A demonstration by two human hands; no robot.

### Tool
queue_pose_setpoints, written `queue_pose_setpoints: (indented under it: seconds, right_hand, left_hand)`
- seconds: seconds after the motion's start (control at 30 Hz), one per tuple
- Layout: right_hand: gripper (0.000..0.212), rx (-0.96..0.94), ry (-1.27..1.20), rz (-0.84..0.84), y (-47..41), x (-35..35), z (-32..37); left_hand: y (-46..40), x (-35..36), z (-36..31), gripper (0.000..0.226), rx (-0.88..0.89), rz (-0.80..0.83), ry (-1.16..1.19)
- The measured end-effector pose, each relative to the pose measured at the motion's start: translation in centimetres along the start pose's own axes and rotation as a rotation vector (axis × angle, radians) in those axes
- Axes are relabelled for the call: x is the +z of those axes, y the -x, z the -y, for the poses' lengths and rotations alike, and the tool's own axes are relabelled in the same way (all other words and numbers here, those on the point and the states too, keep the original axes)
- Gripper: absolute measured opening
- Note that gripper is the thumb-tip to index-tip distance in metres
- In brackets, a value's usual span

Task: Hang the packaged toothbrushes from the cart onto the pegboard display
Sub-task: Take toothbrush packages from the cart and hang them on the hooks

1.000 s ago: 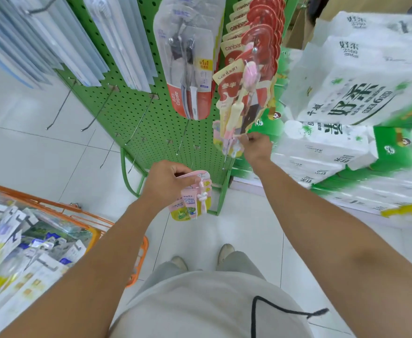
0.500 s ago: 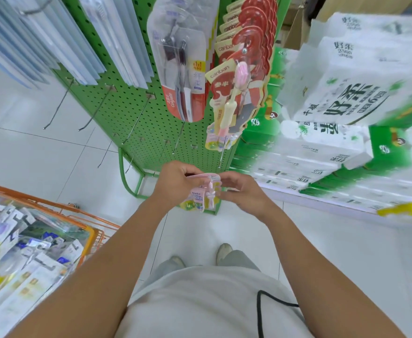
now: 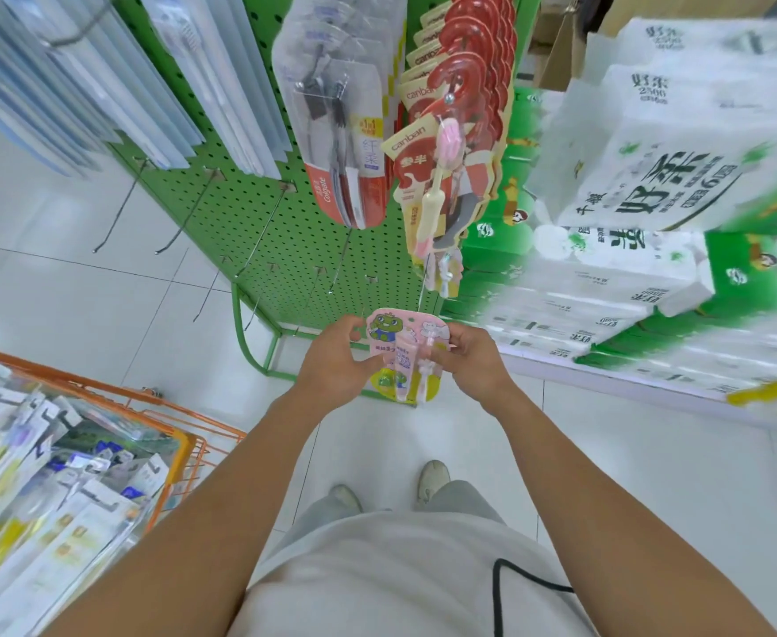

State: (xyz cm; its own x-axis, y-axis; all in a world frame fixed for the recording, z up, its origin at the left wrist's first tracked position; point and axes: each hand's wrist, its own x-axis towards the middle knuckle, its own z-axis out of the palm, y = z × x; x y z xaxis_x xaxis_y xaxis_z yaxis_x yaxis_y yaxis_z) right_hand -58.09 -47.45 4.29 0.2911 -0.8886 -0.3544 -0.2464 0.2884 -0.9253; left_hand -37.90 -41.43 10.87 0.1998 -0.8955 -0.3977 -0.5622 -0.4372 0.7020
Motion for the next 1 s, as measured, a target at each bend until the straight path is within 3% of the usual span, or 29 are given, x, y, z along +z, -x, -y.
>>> queue_pose_setpoints:
  seconds: [0.23,0.43,0.7,0.8,1.0]
  right_hand:
    - [0.029,-0.013,0.089,0.007,-1.4,-0.6,-0.6]
    - [0.027,-0.025,-0.014,-0.014,-1.1,-0.7,-0.4]
    - [0.019,0.025,0.052,-0.117,-2.1,-0.9,-0.5]
    - [0.005,0.051,0.128,-0.197,-4.7,-1.2,0.4]
    - [0.036,0.115,0.258,-0.344,-9.9,-2.3,4.1]
  left_hand:
    - [0.5,-0.7,0.9,0.050,-0.004,0.000,0.077]
    - [0.3,-0.9,1.7,0.044,-0.022,-0.029,0.126]
    - [-0.1,-0.5,1.5,0.038,-0.021,-0.008,0.113]
    - [0.1,-0.4,1.6,0.038,-0.012,-0.006,0.094]
    - [1.0,-0.7,2.6,0.032,-0.030,-0.049,0.099]
